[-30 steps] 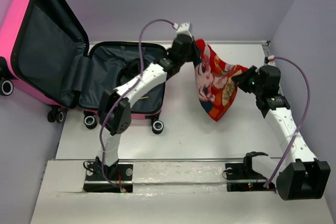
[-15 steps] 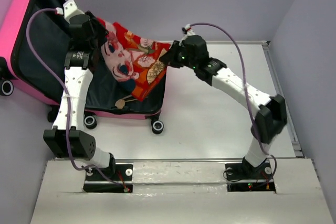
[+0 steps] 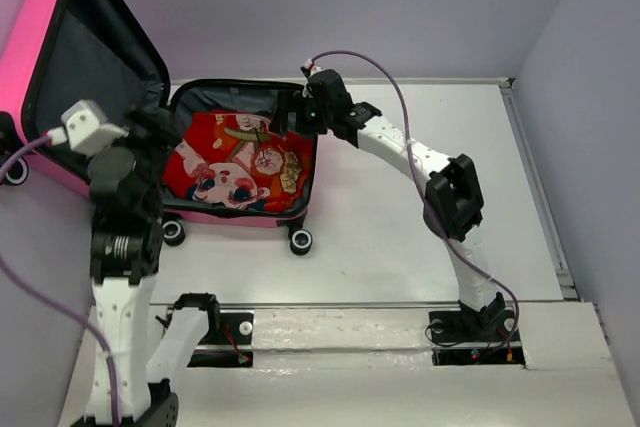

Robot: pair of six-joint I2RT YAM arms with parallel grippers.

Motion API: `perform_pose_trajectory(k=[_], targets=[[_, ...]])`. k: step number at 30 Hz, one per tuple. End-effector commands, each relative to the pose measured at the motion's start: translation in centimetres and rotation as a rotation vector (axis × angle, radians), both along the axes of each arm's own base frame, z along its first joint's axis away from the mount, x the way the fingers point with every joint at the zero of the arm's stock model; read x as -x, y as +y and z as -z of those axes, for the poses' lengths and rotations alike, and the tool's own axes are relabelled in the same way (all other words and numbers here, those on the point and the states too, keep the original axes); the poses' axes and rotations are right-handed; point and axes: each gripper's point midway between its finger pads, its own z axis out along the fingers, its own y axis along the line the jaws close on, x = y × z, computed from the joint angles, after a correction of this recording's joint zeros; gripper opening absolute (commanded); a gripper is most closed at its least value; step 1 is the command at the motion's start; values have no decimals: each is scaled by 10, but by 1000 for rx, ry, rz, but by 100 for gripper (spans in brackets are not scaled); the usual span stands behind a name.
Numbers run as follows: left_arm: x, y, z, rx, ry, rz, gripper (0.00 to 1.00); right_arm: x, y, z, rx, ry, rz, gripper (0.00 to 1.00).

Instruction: Pack the luggage

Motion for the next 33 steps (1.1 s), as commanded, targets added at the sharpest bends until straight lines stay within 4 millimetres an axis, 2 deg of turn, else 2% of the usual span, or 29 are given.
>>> perform_pose_trajectory(k=[1, 2, 3, 4, 6, 8, 10, 11, 13, 14, 15, 16, 17, 18, 19, 20, 21, 22, 23, 27, 31, 33], targets=[[66, 45, 14, -75, 14, -246, 91, 5, -19, -97, -32, -195, -5, 99], [81, 63, 23, -74, 44, -367, 89, 2, -27, -101, -4, -223, 24, 99], [88, 70, 39, -87, 101, -421, 88, 7, -35, -121, -15, -256, 35, 99], [93, 77, 47, -97, 123, -466, 88, 6, -37, -113, 7, -254, 36, 97], [106, 91, 64, -105, 160, -588, 88, 17, -51, -126, 26, -291, 35, 88], [118, 102, 69, -111, 172, -680, 88, 31, -67, -134, 55, -326, 34, 49], [126, 109, 73, -125, 186, -755, 88, 39, -77, -135, 73, -352, 29, 27], [129, 112, 71, -129, 182, -783, 88, 44, -80, -133, 70, -351, 22, 26], [134, 119, 60, -150, 150, -860, 88, 63, -83, -123, 70, -343, -38, 28], [135, 123, 55, -168, 135, -901, 88, 68, -81, -121, 56, -349, -69, 36], [137, 129, 60, -198, 146, -956, 88, 83, -79, -110, 42, -326, -135, 42], [128, 133, 44, -229, 109, -965, 86, 88, -76, -107, 25, -328, -161, 59], [119, 134, 47, -246, 135, -961, 85, 91, -77, -100, 27, -318, -172, 68], [119, 142, 36, -220, 133, -1004, 83, 94, -78, -92, 35, -307, -179, 75], [104, 147, 63, -207, 238, -1015, 79, 99, -82, -77, 54, -286, -188, 81], [96, 150, 72, -182, 266, -998, 79, 97, -88, -68, 69, -275, -182, 84], [97, 157, 80, -173, 295, -1019, 78, 100, -89, -61, 74, -267, -190, 85], [92, 160, 81, -168, 272, -1024, 78, 101, -97, -45, 93, -241, -185, 86], [95, 162, 82, -216, 311, -1034, 78, 100, -102, -39, 99, -245, -187, 86], [86, 168, 77, -269, 348, -1069, 78, 96, -114, -4, 124, -199, -168, 86], [73, 171, 69, -291, 358, -1064, 78, 87, -110, 21, 139, -138, -144, 87], [68, 171, 60, -289, 346, -1057, 76, 89, -101, 31, 118, -101, -173, 87]])
